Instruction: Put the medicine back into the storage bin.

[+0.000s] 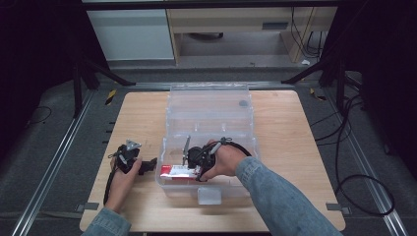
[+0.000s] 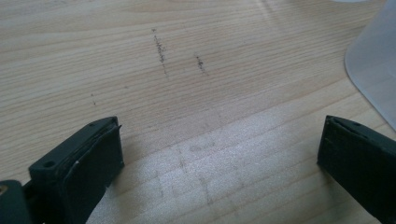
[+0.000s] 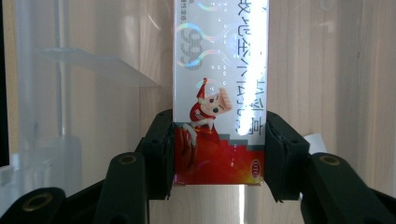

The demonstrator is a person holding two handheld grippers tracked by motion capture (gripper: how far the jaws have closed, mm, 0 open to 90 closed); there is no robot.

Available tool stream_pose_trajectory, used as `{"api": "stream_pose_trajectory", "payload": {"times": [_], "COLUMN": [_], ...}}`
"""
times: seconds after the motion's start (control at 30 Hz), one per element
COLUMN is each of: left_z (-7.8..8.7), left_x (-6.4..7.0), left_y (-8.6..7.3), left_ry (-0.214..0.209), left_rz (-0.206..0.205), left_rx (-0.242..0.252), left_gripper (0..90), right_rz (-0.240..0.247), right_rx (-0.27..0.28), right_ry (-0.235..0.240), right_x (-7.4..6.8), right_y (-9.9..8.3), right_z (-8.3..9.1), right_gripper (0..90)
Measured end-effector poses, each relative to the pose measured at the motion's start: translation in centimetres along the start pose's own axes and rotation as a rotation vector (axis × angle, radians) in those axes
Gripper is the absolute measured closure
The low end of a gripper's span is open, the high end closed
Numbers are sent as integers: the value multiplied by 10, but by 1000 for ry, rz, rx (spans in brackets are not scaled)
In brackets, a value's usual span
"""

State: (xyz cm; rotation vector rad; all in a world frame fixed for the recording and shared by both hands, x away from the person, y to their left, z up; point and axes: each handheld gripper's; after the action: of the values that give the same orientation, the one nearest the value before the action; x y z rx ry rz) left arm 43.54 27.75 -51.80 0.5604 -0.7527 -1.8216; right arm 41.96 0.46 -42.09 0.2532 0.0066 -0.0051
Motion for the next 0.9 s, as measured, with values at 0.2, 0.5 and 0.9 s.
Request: {"api": "stream_pose_trajectory", "payload": {"times": [0.2, 0.5, 0.9], "left_z": [0, 0, 0], "left_x": [0, 0, 0], "left_y": [0, 0, 0], "left_ry": [-1, -1, -2], "left_rz": [-2, 0, -1], "left_rx": [0, 0, 0], "left_gripper": [0, 0, 0], "right_rz": [3, -15, -18], "right_rx": [-17, -31, -55], "right_ry": [-6, 2, 13], "right_x": [1, 3, 8], "right_y": [0, -2, -3], "right_z": [-7, -19, -30], "right_gripper": [513, 513, 512]}}
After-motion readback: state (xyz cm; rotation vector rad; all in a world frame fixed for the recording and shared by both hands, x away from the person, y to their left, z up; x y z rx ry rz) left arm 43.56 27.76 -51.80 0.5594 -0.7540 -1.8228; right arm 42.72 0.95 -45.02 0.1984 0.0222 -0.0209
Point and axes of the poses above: each handheld gripper's, and its own axes: z roughly backward along the jaws, y roughly out of its top, x roughly to its right, and after that the axes turned 3 degrees about y, right-handed
